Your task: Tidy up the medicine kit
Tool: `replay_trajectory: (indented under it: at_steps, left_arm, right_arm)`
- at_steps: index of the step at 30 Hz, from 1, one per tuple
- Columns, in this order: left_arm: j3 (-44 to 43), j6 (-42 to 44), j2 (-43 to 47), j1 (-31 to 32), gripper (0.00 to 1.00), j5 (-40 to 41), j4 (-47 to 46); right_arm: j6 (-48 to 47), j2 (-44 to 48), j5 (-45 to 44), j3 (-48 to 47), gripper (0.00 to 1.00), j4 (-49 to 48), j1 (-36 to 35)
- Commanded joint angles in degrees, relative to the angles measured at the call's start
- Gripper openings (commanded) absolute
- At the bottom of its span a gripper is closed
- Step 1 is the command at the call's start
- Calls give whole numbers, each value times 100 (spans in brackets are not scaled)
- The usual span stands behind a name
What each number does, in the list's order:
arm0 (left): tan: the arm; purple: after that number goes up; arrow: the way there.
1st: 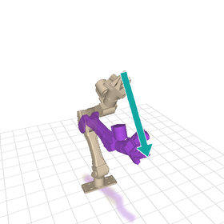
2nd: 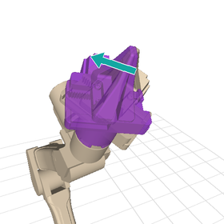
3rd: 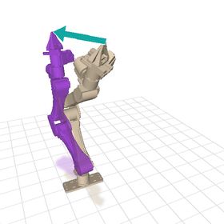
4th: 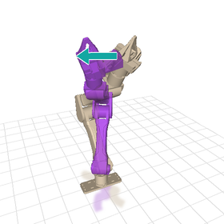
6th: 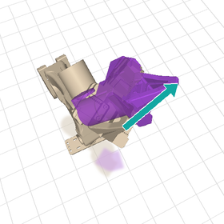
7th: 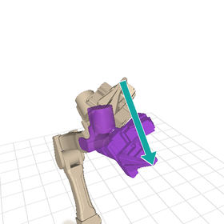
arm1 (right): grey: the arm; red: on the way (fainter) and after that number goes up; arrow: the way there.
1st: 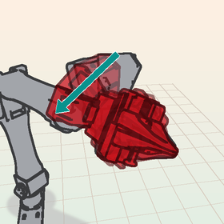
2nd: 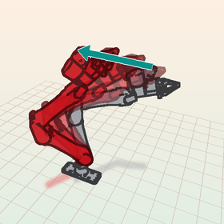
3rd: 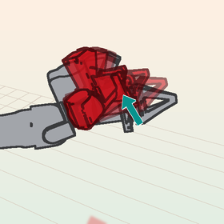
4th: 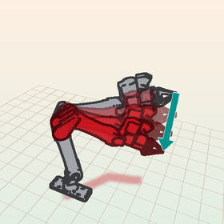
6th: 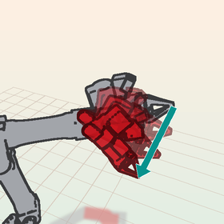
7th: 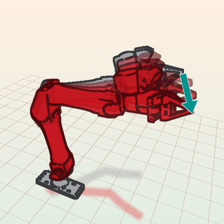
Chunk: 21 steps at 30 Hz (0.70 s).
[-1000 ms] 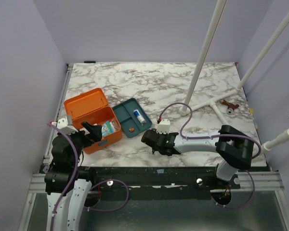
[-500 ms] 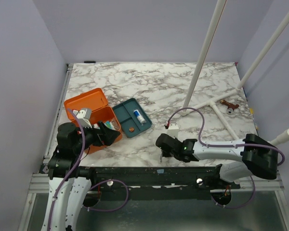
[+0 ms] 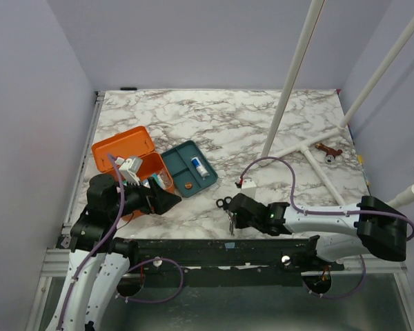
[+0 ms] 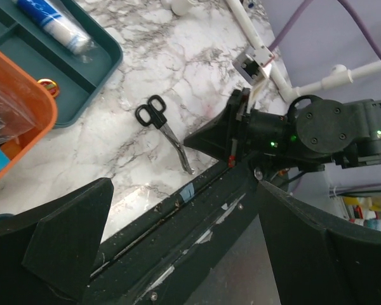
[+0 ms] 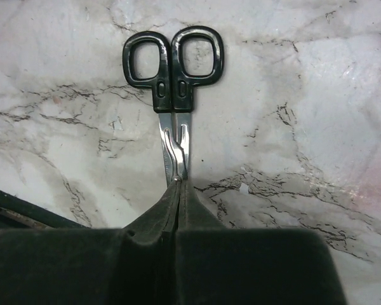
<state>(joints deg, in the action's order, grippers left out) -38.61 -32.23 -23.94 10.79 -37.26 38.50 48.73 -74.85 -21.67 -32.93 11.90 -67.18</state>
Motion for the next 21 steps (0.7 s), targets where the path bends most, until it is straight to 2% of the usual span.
replay_trajectory:
  at_steps: [1,7,11,17,21]
  left_arm:
    - [177,-314,-100,466,98,26,-313]
    - [211,-436,-273,1182,99,578,-360]
    - [212,-473,-321,1386,99,773,-429]
    - [277,-442,-335,1426,99,872,-501]
    - [285,-416,-331,1427,98,973,-503]
  right_arm:
    - [24,-251,-99,-99,1,104,-43]
    - [113,-351,-117,-137,3,155,-53]
    - [150,-230,-133,-219,22,219,-59]
    - [193,-23,-220,-430,32,475,-72]
    - [306,-205,-266,-623,37,627,-126]
